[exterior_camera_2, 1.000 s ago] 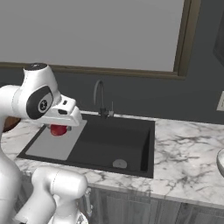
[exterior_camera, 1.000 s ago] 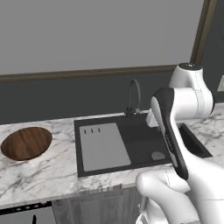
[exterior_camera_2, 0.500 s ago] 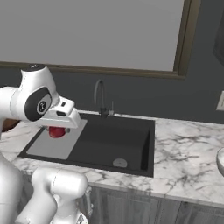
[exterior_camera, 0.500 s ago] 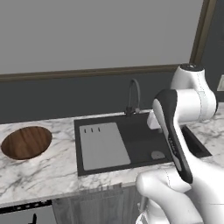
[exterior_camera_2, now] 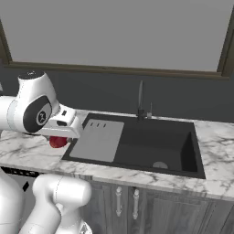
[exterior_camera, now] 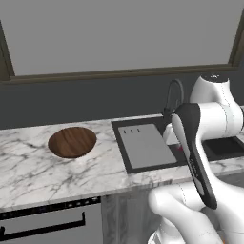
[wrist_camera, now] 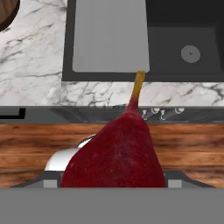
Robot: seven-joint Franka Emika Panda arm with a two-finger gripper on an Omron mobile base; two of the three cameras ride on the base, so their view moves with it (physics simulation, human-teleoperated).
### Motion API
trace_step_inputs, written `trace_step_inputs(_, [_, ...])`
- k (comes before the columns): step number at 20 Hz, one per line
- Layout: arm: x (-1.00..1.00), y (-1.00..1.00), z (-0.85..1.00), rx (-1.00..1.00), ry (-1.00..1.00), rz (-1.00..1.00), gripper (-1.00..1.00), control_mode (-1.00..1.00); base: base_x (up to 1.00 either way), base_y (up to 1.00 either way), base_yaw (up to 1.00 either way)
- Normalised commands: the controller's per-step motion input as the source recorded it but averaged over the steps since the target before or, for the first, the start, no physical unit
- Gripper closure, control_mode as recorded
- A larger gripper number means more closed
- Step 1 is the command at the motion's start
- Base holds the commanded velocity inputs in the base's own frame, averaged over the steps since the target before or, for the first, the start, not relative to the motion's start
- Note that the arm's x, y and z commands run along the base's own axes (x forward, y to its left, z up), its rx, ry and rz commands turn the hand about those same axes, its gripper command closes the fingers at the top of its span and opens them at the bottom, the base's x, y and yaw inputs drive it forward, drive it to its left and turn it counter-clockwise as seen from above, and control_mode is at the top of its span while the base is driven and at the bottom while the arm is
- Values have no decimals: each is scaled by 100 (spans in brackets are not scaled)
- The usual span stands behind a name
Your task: Pick the eggplants from the cabinet and place them in one bowl. Pick the pear from the sink and place it in the other bowl.
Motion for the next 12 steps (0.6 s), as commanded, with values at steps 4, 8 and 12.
trace_step_inputs(4, [0, 0, 0, 0, 0, 0, 100, 100, 7, 94, -6])
trace_step_inputs(8, [0, 0, 0, 0, 0, 0, 100, 100, 36, 78, -12])
trace_step_inputs(12, [0, 0, 0, 0, 0, 0, 100, 100, 87, 33, -4])
